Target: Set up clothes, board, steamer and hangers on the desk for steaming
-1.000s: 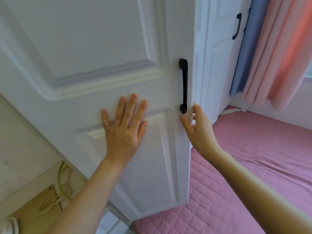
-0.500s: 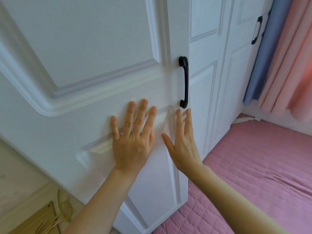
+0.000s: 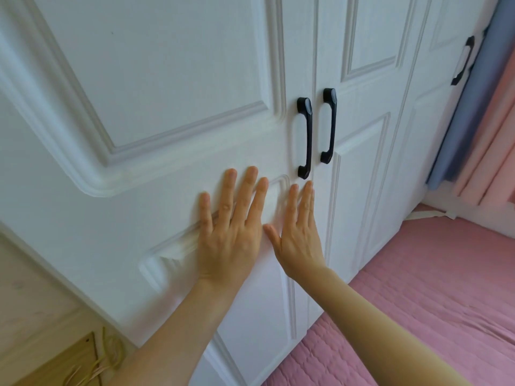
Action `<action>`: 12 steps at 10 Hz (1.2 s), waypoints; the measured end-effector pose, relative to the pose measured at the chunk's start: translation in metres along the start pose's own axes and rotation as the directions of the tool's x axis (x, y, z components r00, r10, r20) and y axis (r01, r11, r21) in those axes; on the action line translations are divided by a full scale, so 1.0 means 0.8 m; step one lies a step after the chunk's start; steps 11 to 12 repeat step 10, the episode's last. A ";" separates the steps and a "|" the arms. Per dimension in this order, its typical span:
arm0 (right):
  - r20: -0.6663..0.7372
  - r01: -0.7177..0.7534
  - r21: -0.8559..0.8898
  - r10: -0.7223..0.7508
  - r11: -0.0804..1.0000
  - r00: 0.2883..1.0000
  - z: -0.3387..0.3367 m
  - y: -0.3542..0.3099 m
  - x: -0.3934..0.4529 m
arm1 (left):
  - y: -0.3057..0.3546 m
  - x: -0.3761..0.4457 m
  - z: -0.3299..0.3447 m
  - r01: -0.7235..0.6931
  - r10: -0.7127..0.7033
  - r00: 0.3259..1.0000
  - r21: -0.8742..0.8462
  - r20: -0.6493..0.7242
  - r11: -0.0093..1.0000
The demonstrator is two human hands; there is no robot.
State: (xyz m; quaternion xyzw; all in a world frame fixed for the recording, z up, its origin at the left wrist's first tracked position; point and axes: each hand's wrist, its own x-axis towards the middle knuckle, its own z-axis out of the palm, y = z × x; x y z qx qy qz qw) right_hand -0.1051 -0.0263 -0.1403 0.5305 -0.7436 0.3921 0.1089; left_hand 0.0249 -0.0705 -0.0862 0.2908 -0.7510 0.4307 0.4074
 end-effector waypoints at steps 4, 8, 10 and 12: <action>-0.013 0.021 -0.033 -0.021 0.999 1.000 0.007 0.005 0.006 | 0.001 0.004 0.003 0.024 -0.024 0.999 0.003 0.021 1.000; 0.250 -0.019 -0.171 0.063 0.985 0.966 -0.035 -0.020 -0.056 | -0.007 -0.024 -0.055 0.020 0.074 0.943 -0.276 0.324 0.961; 0.422 0.095 -0.281 0.034 0.955 0.906 -0.073 -0.027 -0.128 | -0.014 -0.099 -0.108 0.164 -0.008 0.913 -0.351 0.407 0.922; 0.422 0.095 -0.281 0.034 0.955 0.906 -0.073 -0.027 -0.128 | -0.014 -0.099 -0.108 0.164 -0.008 0.913 -0.351 0.407 0.922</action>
